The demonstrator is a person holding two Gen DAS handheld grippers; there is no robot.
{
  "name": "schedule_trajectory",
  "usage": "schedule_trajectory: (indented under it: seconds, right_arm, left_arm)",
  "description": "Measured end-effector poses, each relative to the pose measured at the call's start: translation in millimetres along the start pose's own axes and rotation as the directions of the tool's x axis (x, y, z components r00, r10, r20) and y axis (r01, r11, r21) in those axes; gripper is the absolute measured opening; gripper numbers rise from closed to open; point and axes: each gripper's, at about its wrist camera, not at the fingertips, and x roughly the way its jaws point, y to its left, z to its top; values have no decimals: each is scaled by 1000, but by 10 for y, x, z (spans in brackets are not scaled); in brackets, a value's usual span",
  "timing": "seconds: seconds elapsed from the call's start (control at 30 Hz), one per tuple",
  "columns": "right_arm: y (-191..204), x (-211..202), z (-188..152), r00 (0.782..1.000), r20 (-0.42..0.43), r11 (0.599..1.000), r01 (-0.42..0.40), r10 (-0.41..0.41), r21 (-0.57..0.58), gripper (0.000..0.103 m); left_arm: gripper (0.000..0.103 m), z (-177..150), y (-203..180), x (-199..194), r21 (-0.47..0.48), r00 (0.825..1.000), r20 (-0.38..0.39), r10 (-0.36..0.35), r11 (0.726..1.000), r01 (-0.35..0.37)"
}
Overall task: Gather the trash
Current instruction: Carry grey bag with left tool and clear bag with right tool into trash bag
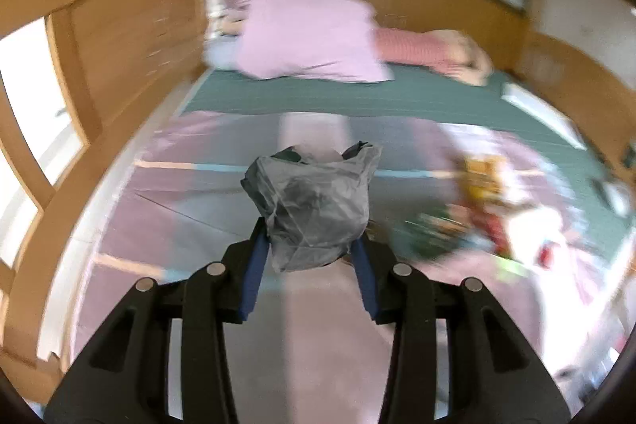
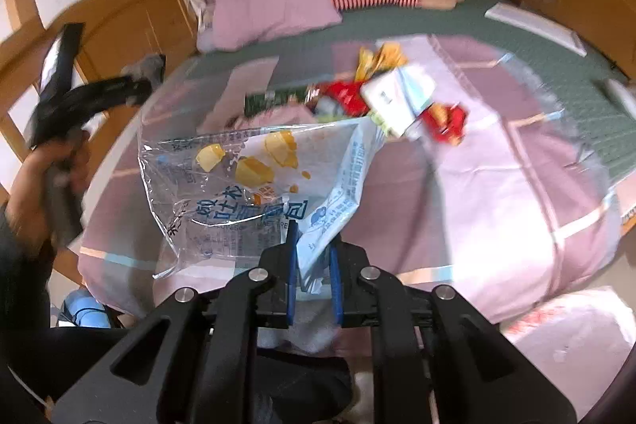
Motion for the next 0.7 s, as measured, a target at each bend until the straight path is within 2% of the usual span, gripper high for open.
schedule_trajectory:
  seconds: [0.13, 0.23, 0.43, 0.53, 0.6, 0.7]
  right_arm:
    - [-166, -536, -97, 997, 69, 999, 33, -32, -19, 15]
    - [-423, -839, -215, 991, 103, 997, 81, -80, 1, 15]
    - [-862, -1347, -548, 975, 125, 983, 178, -181, 35, 15]
    - [-1031, -1456, -712, 970, 112, 977, 211, -214, 42, 15]
    - [-1169, -1520, -785, 971, 99, 975, 213, -218, 63, 15]
    - [-1381, -1638, -893, 971, 92, 974, 213, -220, 81, 15]
  left_arm:
    - [41, -221, -474, -637, 49, 996, 30, -81, 996, 80]
    - [41, -365, -835, -949, 109, 990, 31, -138, 985, 133]
    - [42, -691, -1420, -1438, 192, 980, 18, -199, 963, 192]
    - [42, -910, -1725, -1576, 228, 963, -24, -268, 936, 266]
    - [42, -1055, -1891, -1660, 237, 945, -63, -322, 915, 328]
    - [42, -1194, -2089, -1736, 263, 925, -96, -367, 887, 379]
